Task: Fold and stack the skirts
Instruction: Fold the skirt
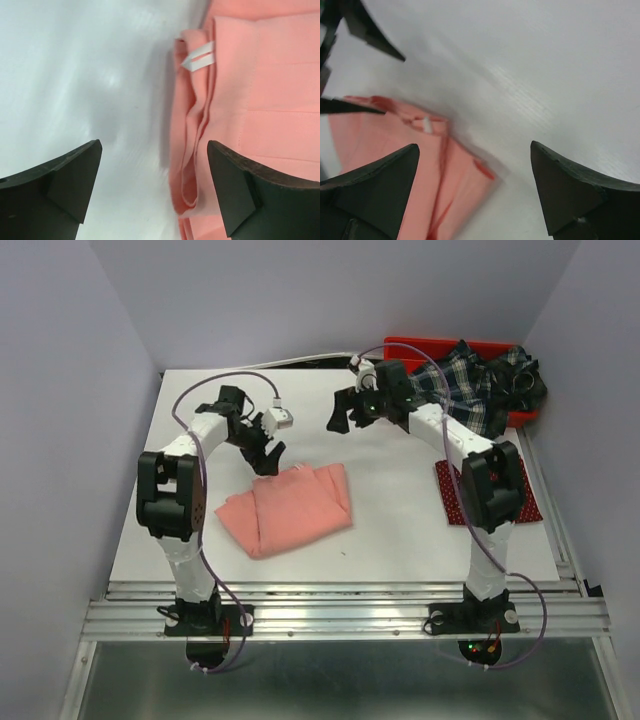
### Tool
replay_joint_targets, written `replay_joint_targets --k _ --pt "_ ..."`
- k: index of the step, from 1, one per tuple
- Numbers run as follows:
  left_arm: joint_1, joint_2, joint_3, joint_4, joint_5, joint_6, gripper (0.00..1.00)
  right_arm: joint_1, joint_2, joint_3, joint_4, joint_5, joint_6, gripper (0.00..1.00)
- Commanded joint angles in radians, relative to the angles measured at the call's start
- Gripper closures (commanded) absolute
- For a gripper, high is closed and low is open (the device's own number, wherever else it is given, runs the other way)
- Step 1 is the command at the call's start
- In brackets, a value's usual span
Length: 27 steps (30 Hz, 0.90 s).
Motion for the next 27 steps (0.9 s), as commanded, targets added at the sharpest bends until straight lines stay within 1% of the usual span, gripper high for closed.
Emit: replay_joint_targets --k 1,2,3,6,7,8,10,13,14,17,19,21,23,24,26,27 --pt "0.046 -0.181 0.047 0.004 0.095 -0.160 0.01 0.056 -0.175 -0.137 -0.054 -0.252 0.047 0.04" --pt "0.048 -0.235 0.026 0.022 0.089 -0.204 0.01 0.093 -0.195 -0.171 -0.052 -0.298 0.045 0.06" --pt "0.048 -0.258 0.012 0.027 0.084 -0.224 0.01 0.113 -0.234 -0.237 -0.051 -0.311 0.047 0.07" --pt "0.048 -0.316 -0.045 0.022 0.073 -0.266 0.01 0.193 -0.273 -0.315 -0.006 -0.349 0.081 0.08" --pt "0.048 -0.327 -0.063 0.018 0.067 -0.269 0.01 0.211 -0.270 -0.337 0.009 -0.364 0.090 0.08" --pt "0.047 -0.344 -0.109 0.031 0.029 -0.324 0.01 0.227 -0.261 -0.345 0.014 -0.380 0.094 0.09" --pt "0.047 -0.350 -0.151 0.036 0.001 -0.362 0.01 0.268 -0.235 -0.348 0.014 -0.395 0.095 0.09" --pt "0.045 -0.364 -0.253 0.050 0.000 -0.396 0.01 0.290 -0.144 -0.342 0.003 -0.378 0.114 0.10" --pt "0.040 -0.361 -0.264 0.050 0.000 -0.393 0.01 0.290 -0.085 -0.337 0.003 -0.361 0.133 0.11" --pt "-0.010 -0.330 -0.281 0.044 -0.051 -0.387 0.01 0.290 -0.023 -0.340 0.003 -0.279 0.156 0.11" --pt "-0.050 -0.283 -0.291 0.059 -0.094 -0.398 0.01 0.270 0.020 -0.346 0.003 -0.237 0.188 0.11" --pt "-0.073 -0.225 -0.306 0.103 -0.118 -0.430 0.01 0.219 0.054 -0.364 0.006 -0.199 0.240 0.11" --pt "-0.104 -0.173 -0.289 0.154 -0.132 -0.464 0.02 0.166 0.058 -0.386 0.008 -0.162 0.254 0.11" --pt "-0.116 -0.116 -0.275 0.171 -0.141 -0.476 0.03 0.147 0.055 -0.398 0.009 -0.147 0.256 0.11" --pt "-0.148 -0.059 -0.211 0.220 -0.151 -0.496 0.06 0.115 0.032 -0.438 0.009 -0.113 0.256 0.11" --pt "-0.156 -0.001 -0.181 0.234 -0.152 -0.528 0.07 0.086 0.025 -0.446 0.009 -0.113 0.246 0.11"
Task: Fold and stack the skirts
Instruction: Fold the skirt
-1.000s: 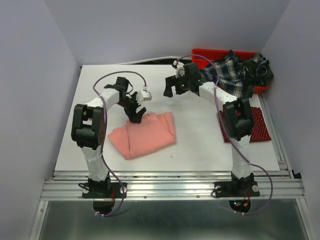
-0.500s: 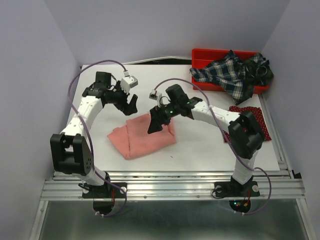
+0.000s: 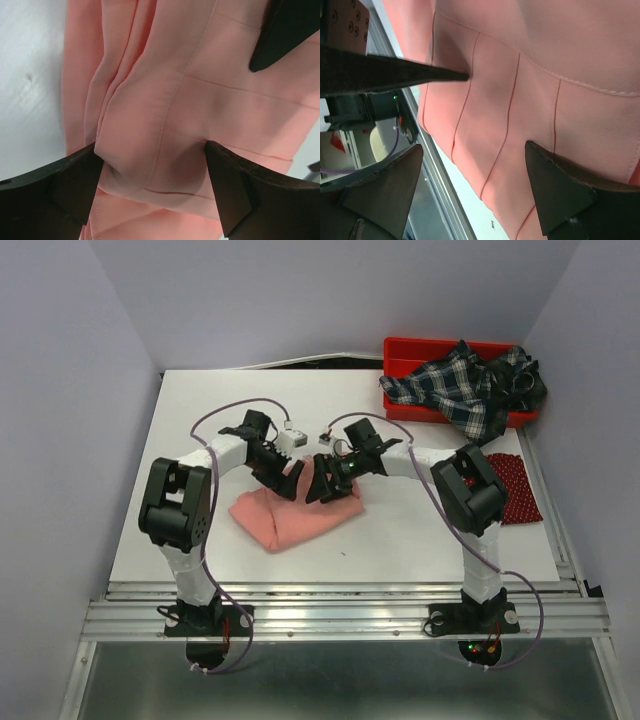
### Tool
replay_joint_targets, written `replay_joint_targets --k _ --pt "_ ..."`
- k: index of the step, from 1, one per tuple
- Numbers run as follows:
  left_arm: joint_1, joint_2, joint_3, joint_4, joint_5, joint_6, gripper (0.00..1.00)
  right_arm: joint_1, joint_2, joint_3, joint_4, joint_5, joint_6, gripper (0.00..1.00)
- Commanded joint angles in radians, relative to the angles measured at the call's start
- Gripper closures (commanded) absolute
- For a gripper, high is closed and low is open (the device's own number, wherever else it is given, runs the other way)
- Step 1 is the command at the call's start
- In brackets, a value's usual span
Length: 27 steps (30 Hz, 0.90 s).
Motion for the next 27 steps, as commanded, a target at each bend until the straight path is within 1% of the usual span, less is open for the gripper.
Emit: replay_joint_targets --k 1,2,4,6,7,8,10,11,13,14,15,16,17,18,20,21,22,23,24,25,26,27 --pt "-0.038 0.137 0.158 0.109 -0.028 -0.099 0.08 -0.118 0.011 -0.094 -0.048 0.243 -0.019 0.11" --pt "-0.046 0.185 0.192 0.117 -0.022 -0.121 0.09 -0.146 0.002 -0.101 -0.048 0.245 -0.021 0.11" --pt "-0.051 0.214 0.287 0.140 -0.034 -0.132 0.09 -0.167 -0.025 -0.107 -0.050 0.237 -0.021 0.11" --pt "-0.054 0.221 0.337 0.143 -0.051 -0.124 0.05 -0.178 -0.047 -0.104 -0.051 0.208 -0.035 0.10" --pt "-0.054 0.210 0.360 0.148 -0.059 -0.113 0.01 -0.178 -0.081 -0.098 -0.051 0.185 -0.044 0.09" --pt "-0.054 0.195 0.361 0.153 -0.062 -0.109 0.01 -0.187 -0.099 -0.092 -0.050 0.176 -0.047 0.08" --pt "-0.054 0.103 0.331 0.180 -0.077 -0.092 0.01 -0.187 -0.140 -0.072 -0.056 0.150 -0.052 0.06" --pt "-0.054 0.016 0.312 0.200 -0.088 -0.089 0.02 -0.187 -0.189 -0.063 -0.057 0.142 -0.053 0.05" --pt "-0.054 -0.081 0.271 0.235 -0.117 -0.080 0.02 -0.187 -0.249 -0.039 -0.059 0.143 -0.070 0.03" --pt "-0.054 -0.183 0.222 0.286 -0.135 -0.070 0.02 -0.187 -0.312 -0.026 -0.067 0.168 -0.094 0.00" --pt "-0.054 -0.234 0.193 0.313 -0.136 -0.061 0.02 -0.187 -0.312 -0.026 -0.074 0.188 -0.108 0.00" --pt "-0.054 -0.288 0.165 0.350 -0.143 -0.052 0.02 -0.187 -0.376 -0.021 -0.083 0.211 -0.128 0.00" --pt "-0.054 -0.383 0.106 0.420 -0.139 -0.032 0.02 -0.187 -0.409 -0.021 -0.093 0.276 -0.163 0.00" --pt "-0.054 -0.422 0.076 0.453 -0.122 -0.026 0.02 -0.187 -0.441 -0.024 -0.100 0.319 -0.173 0.00" --pt "-0.054 -0.480 0.047 0.494 -0.125 -0.061 0.02 -0.196 -0.530 -0.058 -0.113 0.424 -0.164 0.00" --pt "-0.054 -0.508 0.045 0.493 -0.105 -0.085 0.02 -0.237 -0.558 -0.078 -0.114 0.502 -0.152 0.00" --pt "-0.055 -0.508 0.050 0.481 -0.079 -0.071 0.02 -0.261 -0.581 -0.101 -0.113 0.496 -0.145 0.00" --pt "-0.083 -0.476 0.096 0.375 -0.050 -0.032 0.01 -0.288 -0.616 -0.142 -0.126 0.466 -0.129 0.00" --pt "-0.115 -0.458 0.126 0.317 -0.088 0.026 0.01 -0.316 -0.628 -0.159 -0.140 0.443 -0.116 0.00" --pt "-0.147 -0.444 0.137 0.261 -0.120 0.041 0.01 -0.366 -0.636 -0.194 -0.175 0.424 -0.101 0.00" --pt "-0.181 -0.438 0.119 0.260 -0.158 0.060 0.01 -0.391 -0.636 -0.214 -0.192 0.386 -0.075 0.00" --pt "-0.268 -0.440 0.090 0.275 -0.269 0.078 0.02 -0.419 -0.633 -0.239 -0.206 0.366 -0.063 0.00"
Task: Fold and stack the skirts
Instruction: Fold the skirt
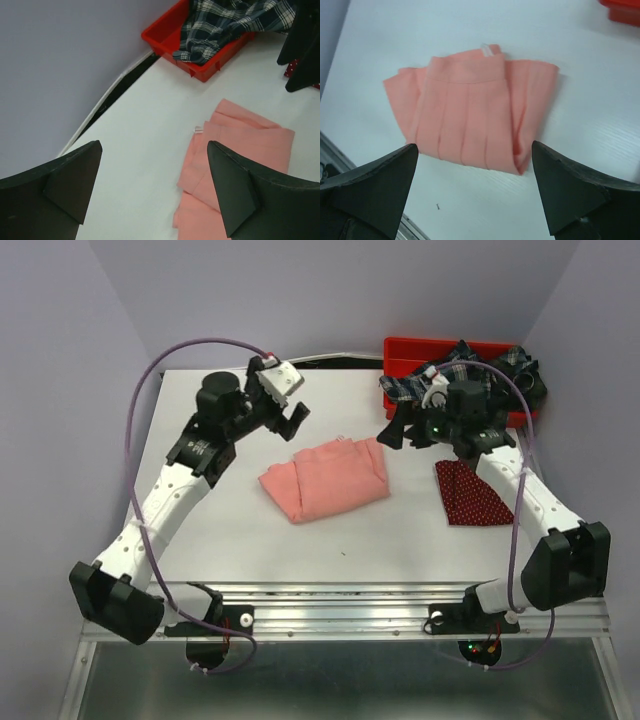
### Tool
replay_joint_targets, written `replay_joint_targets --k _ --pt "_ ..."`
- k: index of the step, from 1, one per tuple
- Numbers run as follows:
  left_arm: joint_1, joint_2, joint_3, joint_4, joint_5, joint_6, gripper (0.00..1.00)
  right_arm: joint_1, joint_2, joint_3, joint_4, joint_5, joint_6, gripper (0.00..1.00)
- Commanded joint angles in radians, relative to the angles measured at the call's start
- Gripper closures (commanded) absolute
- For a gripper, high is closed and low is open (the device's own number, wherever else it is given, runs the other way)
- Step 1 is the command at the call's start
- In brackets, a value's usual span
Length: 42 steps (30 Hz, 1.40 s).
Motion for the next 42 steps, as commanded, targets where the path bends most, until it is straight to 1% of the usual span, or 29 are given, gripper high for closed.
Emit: replay_joint_targets --k 1,2,3,4,5,6,7,9,10,14,16,19,20,21,23,27,28,29,31,32,34,35,36,39,40,42 --pt "-0.205 0.090 -0.081 -0.103 -0.208 0.141 0.02 -0.149 0.031 -0.123 -0.122 -0.024 0.060 0.00" --pt "-0.255 0.100 -0.142 -0.071 -0.261 0.167 0.04 -0.173 0.046 -0.170 -0.127 -0.067 0.070 0.00" --pt "-0.310 0.112 -0.171 -0.052 -0.313 0.190 0.05 -0.198 0.056 -0.191 -0.132 -0.095 0.076 0.00" --pt "-0.413 0.129 -0.193 -0.014 -0.429 0.219 0.08 -0.219 0.066 -0.209 -0.130 -0.122 0.078 0.00" --pt "-0.459 0.149 -0.220 -0.003 -0.474 0.227 0.17 -0.233 0.072 -0.224 -0.130 -0.142 0.078 0.00" --pt "-0.499 0.210 -0.221 -0.001 -0.506 0.236 0.23 -0.244 0.085 -0.235 -0.130 -0.158 0.078 0.00" --pt "-0.567 0.244 -0.216 -0.001 -0.564 0.241 0.26 -0.244 0.089 -0.246 -0.127 -0.167 0.077 0.00" --pt "-0.619 0.332 -0.202 0.000 -0.609 0.252 0.30 -0.244 0.099 -0.248 -0.125 -0.196 0.081 0.00" --pt "-0.659 0.360 -0.196 0.012 -0.619 0.250 0.29 -0.244 0.115 -0.245 -0.125 -0.208 0.081 0.00" --pt "-0.710 0.516 -0.129 0.026 -0.663 0.241 0.25 -0.244 0.157 -0.238 -0.122 -0.241 0.093 0.00" --pt "-0.714 0.558 -0.110 0.037 -0.680 0.241 0.25 -0.244 0.174 -0.243 -0.113 -0.253 0.098 0.00" --pt "-0.719 0.618 -0.092 0.060 -0.706 0.261 0.28 -0.244 0.203 -0.248 -0.099 -0.267 0.115 0.00" --pt "-0.719 0.632 -0.084 0.071 -0.717 0.259 0.33 -0.244 0.223 -0.251 -0.089 -0.270 0.121 0.00" --pt "-0.719 0.655 -0.083 0.071 -0.732 0.256 0.35 -0.244 0.232 -0.251 -0.084 -0.273 0.124 0.00" --pt "-0.719 0.667 -0.087 0.115 -0.773 0.255 0.36 -0.244 0.253 -0.252 -0.078 -0.274 0.124 0.00" --pt "-0.719 0.693 -0.100 0.132 -0.806 0.265 0.37 -0.244 0.304 -0.264 -0.052 -0.293 0.127 0.00" --pt "-0.718 0.698 -0.101 0.137 -0.807 0.270 0.40 -0.244 0.312 -0.274 -0.032 -0.297 0.127 0.00" --pt "-0.714 0.702 -0.103 0.143 -0.806 0.267 0.54 -0.244 0.316 -0.280 -0.020 -0.304 0.127 0.00" --pt "-0.702 0.703 -0.098 0.131 -0.772 0.250 0.69 -0.244 0.332 -0.298 0.025 -0.317 0.130 0.00" --pt "-0.696 0.696 -0.092 0.121 -0.749 0.240 0.82 -0.244 0.336 -0.304 0.040 -0.322 0.132 0.00" --pt "-0.685 0.657 -0.092 0.118 -0.690 0.210 0.93 -0.244 0.349 -0.312 0.063 -0.330 0.136 0.00" --pt "-0.676 0.641 -0.096 0.112 -0.668 0.203 1.00 -0.244 0.361 -0.320 0.094 -0.336 0.141 0.00" --pt "-0.670 0.611 -0.098 0.111 -0.651 0.195 1.00 -0.244 0.365 -0.326 0.114 -0.356 0.158 0.00" --pt "-0.639 0.568 -0.086 0.082 -0.542 0.155 1.00 -0.244 0.375 -0.361 0.222 -0.409 0.207 0.00" --pt "-0.632 0.557 -0.083 0.080 -0.521 0.143 1.00 -0.244 0.378 -0.367 0.267 -0.422 0.218 0.00" --pt "-0.621 0.537 -0.083 0.080 -0.497 0.140 1.00 -0.224 0.401 -0.369 0.292 -0.451 0.241 0.00"
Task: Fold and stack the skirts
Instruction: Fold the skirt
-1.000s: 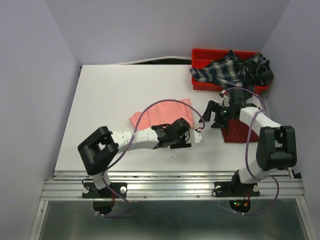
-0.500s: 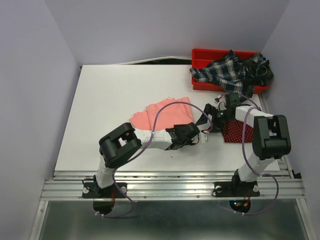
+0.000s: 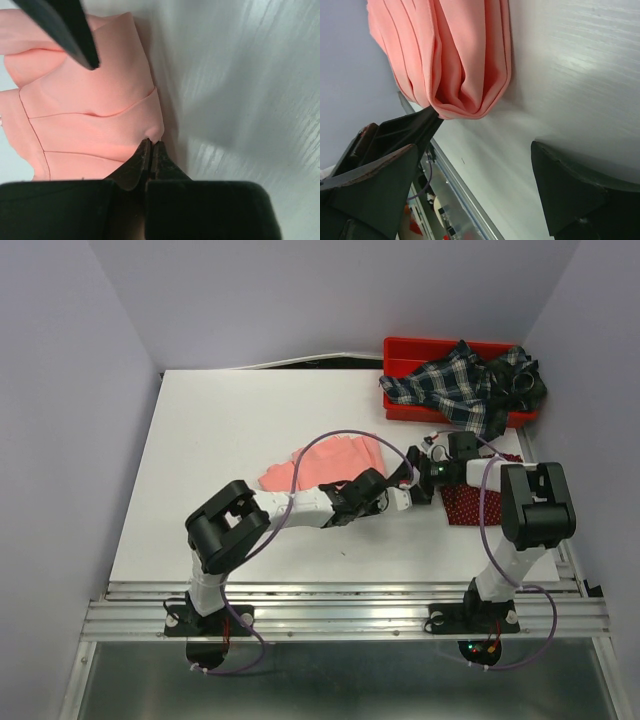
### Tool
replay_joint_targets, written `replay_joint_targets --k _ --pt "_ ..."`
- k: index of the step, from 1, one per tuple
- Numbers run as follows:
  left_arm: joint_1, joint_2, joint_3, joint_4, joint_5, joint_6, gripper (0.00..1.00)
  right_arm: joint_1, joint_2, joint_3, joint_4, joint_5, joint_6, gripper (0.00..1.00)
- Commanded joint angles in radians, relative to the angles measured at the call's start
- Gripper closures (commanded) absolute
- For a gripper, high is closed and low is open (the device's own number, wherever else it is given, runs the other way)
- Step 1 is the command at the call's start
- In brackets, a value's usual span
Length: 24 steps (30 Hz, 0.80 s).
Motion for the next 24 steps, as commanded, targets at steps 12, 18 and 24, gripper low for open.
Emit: replay_joint_targets --k 12,18,24 --pt "0.057 -0.139 0.040 -0.060 0.261 -0.025 1.00 0.106 0.161 -0.052 0.399 -0.027 0.211 0.00" --pt "0.071 -0.145 0.037 -0.055 0.313 -0.025 1.00 0.149 0.232 -0.041 0.534 -0.079 0.292 0.00" --pt "0.095 -0.157 0.029 -0.062 0.383 0.021 1.00 0.184 0.313 -0.001 0.496 -0.084 0.210 0.00"
